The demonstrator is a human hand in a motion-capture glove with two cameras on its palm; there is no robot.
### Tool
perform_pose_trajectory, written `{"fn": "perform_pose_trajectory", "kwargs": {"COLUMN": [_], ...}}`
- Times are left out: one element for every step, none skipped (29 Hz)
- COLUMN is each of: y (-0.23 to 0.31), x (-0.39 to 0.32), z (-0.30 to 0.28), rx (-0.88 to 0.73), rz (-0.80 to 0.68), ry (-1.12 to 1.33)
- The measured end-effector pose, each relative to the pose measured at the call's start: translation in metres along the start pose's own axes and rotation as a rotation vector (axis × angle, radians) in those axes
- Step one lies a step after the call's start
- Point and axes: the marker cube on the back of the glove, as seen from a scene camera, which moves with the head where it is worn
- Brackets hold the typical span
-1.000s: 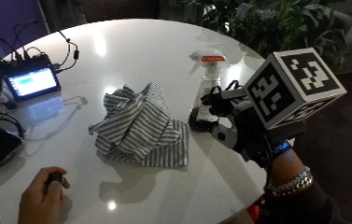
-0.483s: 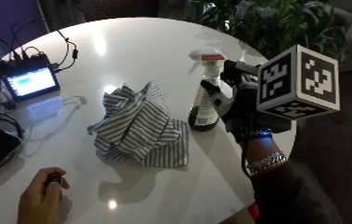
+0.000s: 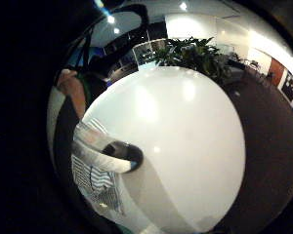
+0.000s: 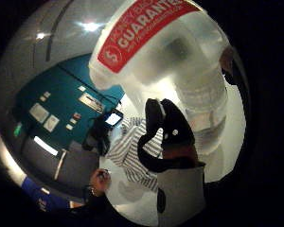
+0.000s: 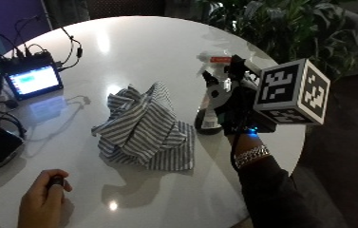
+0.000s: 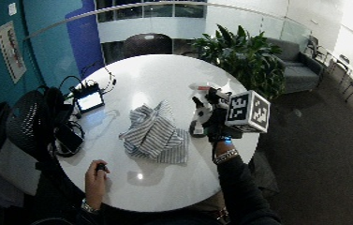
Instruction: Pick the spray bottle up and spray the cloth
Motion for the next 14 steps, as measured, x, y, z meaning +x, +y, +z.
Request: {"fn": "perform_pose_trajectory", "kwargs": {"y": [-0.003,-0.005,-0.005,-0.005,-0.005,-0.005,-0.005,-0.006,-0.007,-0.009,-0.010,-0.011,-0.012,-0.014], "x": [0.006,0.009,0.010,0.010,0.010,0.011,0.012,0.013,0.013,0.013,0.013,0.012,0.011,0.010], "z": [-0.002,-0.001,0.001,0.004,0.007,0.011,0.015,0.019,0.022,0.025,0.027,0.029,0.030,0.032], "rx": [0.001,-0.007,-0.021,-0.040,-0.059,-0.077,-0.092,-0.105,-0.116,-0.124,-0.127,-0.125,-0.117,-0.105], "rz": [0.016,0.034,0.056,0.079,0.101,0.121,0.137,0.150,0.158,0.163,0.163,0.160,0.155,0.149], "ry": [-0.042,-0.103,-0.175,-0.249,-0.316,-0.373,-0.417,-0.452,-0.479,-0.498,-0.511,-0.520,-0.523,-0.521]}}
